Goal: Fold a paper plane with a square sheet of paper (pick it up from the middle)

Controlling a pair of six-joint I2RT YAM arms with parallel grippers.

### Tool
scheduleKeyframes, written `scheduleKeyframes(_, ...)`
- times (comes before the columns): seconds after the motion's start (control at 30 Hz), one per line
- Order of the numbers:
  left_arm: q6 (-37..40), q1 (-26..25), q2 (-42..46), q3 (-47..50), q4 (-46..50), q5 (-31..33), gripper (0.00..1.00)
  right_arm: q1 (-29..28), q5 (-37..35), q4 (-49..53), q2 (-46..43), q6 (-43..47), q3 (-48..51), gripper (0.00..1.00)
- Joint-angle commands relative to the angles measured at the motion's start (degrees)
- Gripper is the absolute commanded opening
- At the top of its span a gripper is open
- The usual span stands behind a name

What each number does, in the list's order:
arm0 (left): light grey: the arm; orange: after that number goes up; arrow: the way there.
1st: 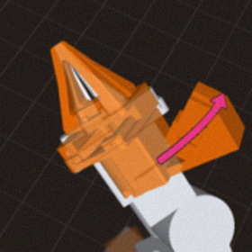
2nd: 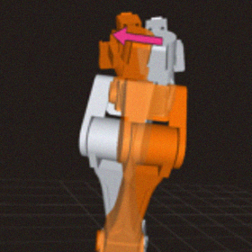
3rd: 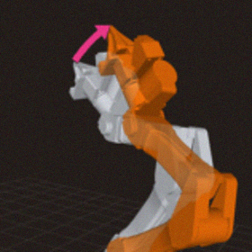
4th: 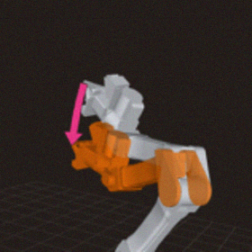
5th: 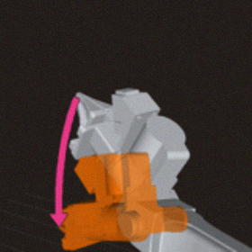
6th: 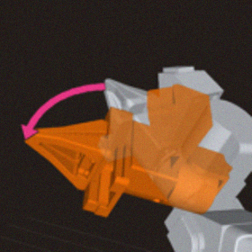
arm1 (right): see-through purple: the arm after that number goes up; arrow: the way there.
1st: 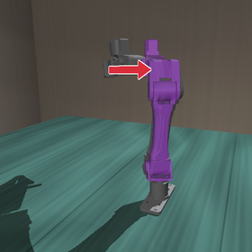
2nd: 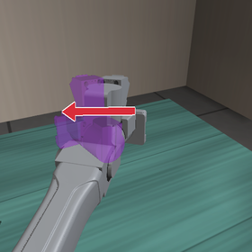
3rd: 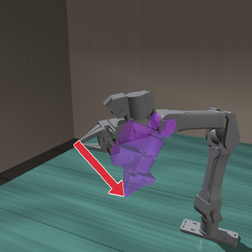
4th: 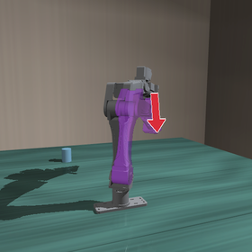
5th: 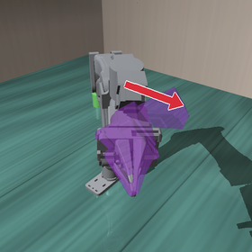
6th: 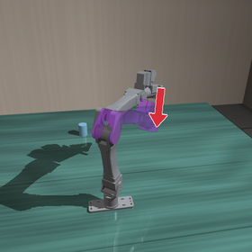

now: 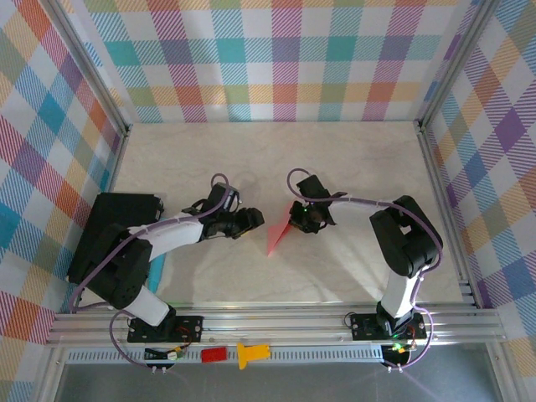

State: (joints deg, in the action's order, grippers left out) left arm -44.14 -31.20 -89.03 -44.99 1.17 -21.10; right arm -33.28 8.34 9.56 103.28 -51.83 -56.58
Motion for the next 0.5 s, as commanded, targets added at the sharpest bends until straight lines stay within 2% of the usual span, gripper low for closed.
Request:
scheduleKeyframes(0.0, -2.90, -1.46, -1.80, 0.77, -7.02, -3.85, 0.49, 0.74, 1.93, -2.32, -2.29, 0.05, 1.91, 0.26)
scheduleKeyframes(0.1, -3.51, -2.17, -3.35, 0.37, -8.31, -4.41, 0.44, 1.71, 2.72, -3.89, -5.38, 0.20, 4.30, 0.32)
scheduleKeyframes(0.23, -3.70, -2.72, -3.58, 0.03, -9.08, -4.48, 0.42, 3.36, 3.50, -5.07, -10.91, 0.19, 8.55, 0.40)
scheduleKeyframes(0.47, -5.22, -4.07, -2.57, 1.18, -10.62, -4.00, 0.38, 6.57, 5.26, -7.60, -18.49, -0.55, 17.22, 0.45)
